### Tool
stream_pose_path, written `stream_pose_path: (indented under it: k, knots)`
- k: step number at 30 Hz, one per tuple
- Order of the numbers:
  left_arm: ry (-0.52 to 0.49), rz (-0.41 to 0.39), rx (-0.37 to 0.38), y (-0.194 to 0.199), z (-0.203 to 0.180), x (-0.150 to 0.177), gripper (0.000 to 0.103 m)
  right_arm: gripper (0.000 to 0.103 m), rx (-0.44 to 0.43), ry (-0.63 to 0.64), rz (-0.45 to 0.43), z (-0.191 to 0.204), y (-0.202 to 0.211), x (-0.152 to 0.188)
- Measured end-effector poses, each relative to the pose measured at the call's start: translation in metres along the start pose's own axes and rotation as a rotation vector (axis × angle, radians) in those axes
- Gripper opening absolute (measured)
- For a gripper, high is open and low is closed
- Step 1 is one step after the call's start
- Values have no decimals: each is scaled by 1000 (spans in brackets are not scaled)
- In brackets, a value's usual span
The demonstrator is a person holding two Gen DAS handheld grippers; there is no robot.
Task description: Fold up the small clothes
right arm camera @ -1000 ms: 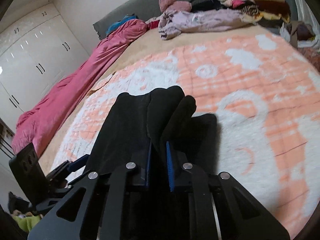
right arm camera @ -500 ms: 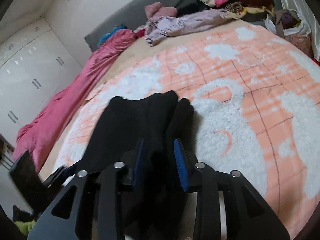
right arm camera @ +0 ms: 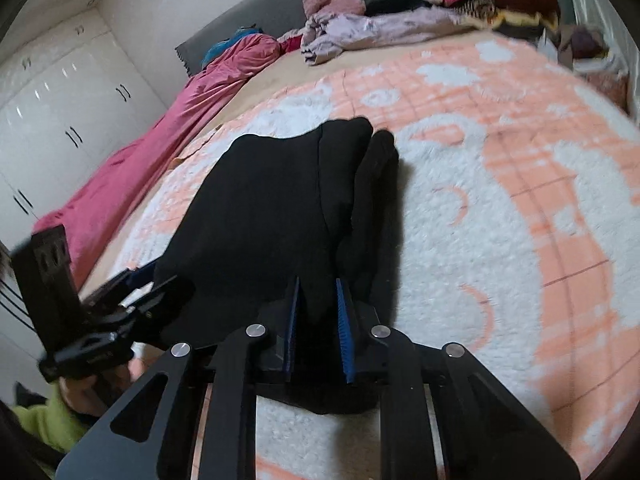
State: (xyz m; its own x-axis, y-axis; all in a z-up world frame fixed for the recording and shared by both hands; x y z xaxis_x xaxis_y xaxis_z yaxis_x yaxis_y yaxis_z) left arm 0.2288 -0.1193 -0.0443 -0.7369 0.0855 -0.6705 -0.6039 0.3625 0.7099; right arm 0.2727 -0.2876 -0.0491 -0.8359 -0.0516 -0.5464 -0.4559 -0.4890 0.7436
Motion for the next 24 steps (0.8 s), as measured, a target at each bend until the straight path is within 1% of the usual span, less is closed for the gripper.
stream_pose_path:
  k: [2, 3, 4, 6, 10, 11, 13, 17, 18, 21, 23, 24]
  knots:
    - [8, 9, 7, 0, -1, 1, 66, 17, 5, -13, 1, -5, -3, 4]
    - [7, 10, 6, 0, -1, 3, 67, 19, 4, -28, 6, -10, -7, 7]
    - [6, 16, 2, -2, -1, 4, 67, 30, 10, -30, 8, -12, -9, 8]
    - [17, 31, 4, -5, 2, 7, 69, 45, 57, -39, -5, -17, -14, 12]
    - [47, 44, 31, -6, 6, 9, 70, 47, 40, -77, -17, -19, -14, 13]
    - [50, 45, 33, -6, 7, 9, 70, 48, 54, -66, -19, -17, -12, 13]
    - [54, 47, 34, -6, 7, 9, 70, 53, 78, -50, -24, -13, -9, 11]
    - [63, 50, 41, -6, 8, 10, 70, 54, 85, -29, -78, -4, 7, 3]
    - [64, 50, 41, -6, 8, 10, 70, 56, 88, -22, -85, -2, 9, 1]
    - [62, 49, 38, -4, 7, 10, 70, 56, 85, 1, -100, 7, 13, -4]
    - [61, 45, 36, -1, 7, 12, 70, 64, 102, 13, -109, 12, 16, -5]
    - [60, 44, 34, 1, 7, 12, 71, 71, 120, 29, -123, 15, 20, -5]
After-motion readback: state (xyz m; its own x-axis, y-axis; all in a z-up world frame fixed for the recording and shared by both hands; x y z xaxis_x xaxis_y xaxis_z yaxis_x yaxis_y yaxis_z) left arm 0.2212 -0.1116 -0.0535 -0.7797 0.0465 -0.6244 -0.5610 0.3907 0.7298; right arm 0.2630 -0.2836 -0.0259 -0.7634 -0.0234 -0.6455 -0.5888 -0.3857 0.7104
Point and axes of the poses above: each gripper's, at about its wrist camera, not at the fingertips, and y roughly against the way its jaws point, z to its left, x to its underside, the point moved 6 cm from there along -y, roughly the way its jaws point, and after that the axes turned 6 degrees about z, right-handed, at the moved point
